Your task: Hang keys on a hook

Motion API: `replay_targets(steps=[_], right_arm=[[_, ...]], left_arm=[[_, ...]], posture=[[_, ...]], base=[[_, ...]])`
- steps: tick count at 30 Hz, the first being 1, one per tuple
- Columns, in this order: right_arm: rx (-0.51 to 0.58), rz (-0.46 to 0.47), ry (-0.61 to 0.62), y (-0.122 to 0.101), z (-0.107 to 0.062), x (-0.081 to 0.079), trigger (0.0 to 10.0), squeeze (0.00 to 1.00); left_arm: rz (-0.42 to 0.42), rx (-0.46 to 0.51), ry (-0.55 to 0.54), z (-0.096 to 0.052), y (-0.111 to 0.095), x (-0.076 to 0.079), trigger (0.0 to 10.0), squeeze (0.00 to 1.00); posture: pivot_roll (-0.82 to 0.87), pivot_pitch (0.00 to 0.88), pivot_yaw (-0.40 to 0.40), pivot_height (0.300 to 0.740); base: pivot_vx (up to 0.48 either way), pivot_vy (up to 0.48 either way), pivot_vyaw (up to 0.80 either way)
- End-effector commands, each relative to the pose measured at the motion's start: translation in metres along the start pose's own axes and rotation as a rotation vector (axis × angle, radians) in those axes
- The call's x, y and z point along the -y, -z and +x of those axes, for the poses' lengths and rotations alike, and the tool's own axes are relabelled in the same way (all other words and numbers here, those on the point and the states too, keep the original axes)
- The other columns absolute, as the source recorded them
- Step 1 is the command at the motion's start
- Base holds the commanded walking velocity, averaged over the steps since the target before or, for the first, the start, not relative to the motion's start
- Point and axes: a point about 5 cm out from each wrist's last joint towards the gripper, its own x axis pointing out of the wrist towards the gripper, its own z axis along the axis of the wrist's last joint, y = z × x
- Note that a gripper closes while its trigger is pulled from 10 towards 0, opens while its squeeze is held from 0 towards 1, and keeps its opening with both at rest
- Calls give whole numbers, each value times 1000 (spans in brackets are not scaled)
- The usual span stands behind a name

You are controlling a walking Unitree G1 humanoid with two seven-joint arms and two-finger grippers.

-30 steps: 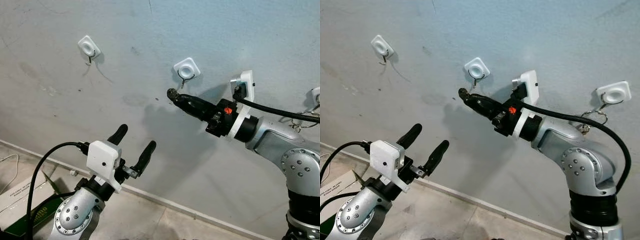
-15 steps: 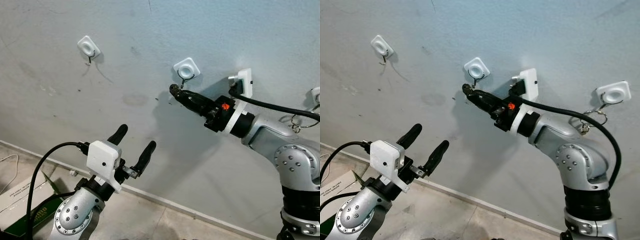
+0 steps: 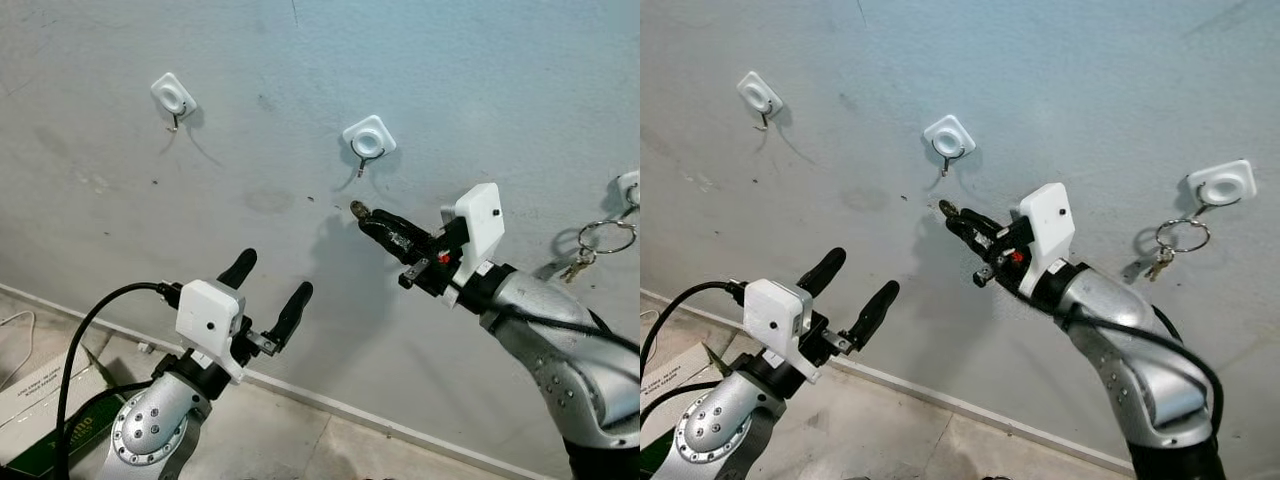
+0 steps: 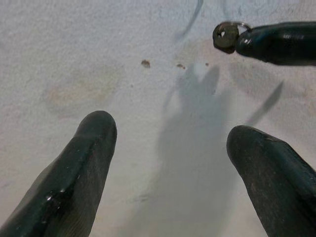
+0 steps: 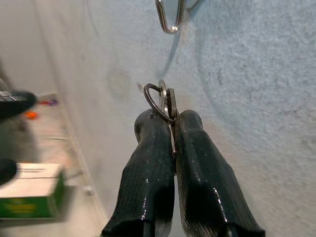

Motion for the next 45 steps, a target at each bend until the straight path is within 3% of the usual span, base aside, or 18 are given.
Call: replay_targets(steps=[1, 7, 12, 20, 24, 26, 28, 30, 34, 36, 45], right_arm=[[34, -59, 27, -4, 0, -5, 10000, 0], [71, -196, 113, -2, -4, -17, 10000, 0], [65, -241, 130, 8, -19, -33, 10000, 0], [29, -285, 163, 19, -34, -36, 10000, 0], [41, -343, 213, 17, -36, -32, 10000, 0], [59, -419, 254, 14, -35, -27, 10000, 0], [66, -427, 265, 13, -33, -25, 10000, 0], [96, -561, 330, 6, -28, -18, 10000, 0], [108, -617, 358, 3, -26, -15, 10000, 0], [127, -747, 410, -1, -25, -11, 10000, 0], [162, -899, 486, 3, -12, -3, 10000, 0]], left_arm=[[6, -11, 1, 0, 3, -1, 10000, 0], [14, -4, -12, 1, 3, -3, 10000, 0], [22, -8, -26, 0, 4, -5, 10000, 0], [28, -5, -11, 6, 6, -7, 10000, 0], [36, 3, -9, 10, 6, -8, 10000, 0], [39, 5, -9, 11, 6, -9, 10000, 0], [41, 5, -10, 11, 6, -9, 10000, 0], [46, 9, -14, 11, 5, -9, 10000, 0], [49, 10, -17, 11, 5, -9, 10000, 0], [53, 11, -21, 11, 6, -10, 10000, 0], [57, 13, -22, 11, 7, -9, 10000, 0]], posture=[[11, 98, 27, 740], [12, 92, 29, 740], [5, 83, 36, 740], [-12, 67, 55, 740], [-12, 58, 60, 740], [-9, 56, 62, 740], [-6, 54, 62, 740], [0, 52, 61, 740], [3, 47, 57, 740], [9, 44, 51, 740], [19, 44, 46, 740]], base=[[0, 0, 0], [0, 0, 0], [0, 0, 0], [0, 0, 0], [0, 0, 0], [0, 0, 0], [0, 0, 0], [0, 0, 0], [0, 0, 0], [0, 0, 0], [0, 0, 0]])
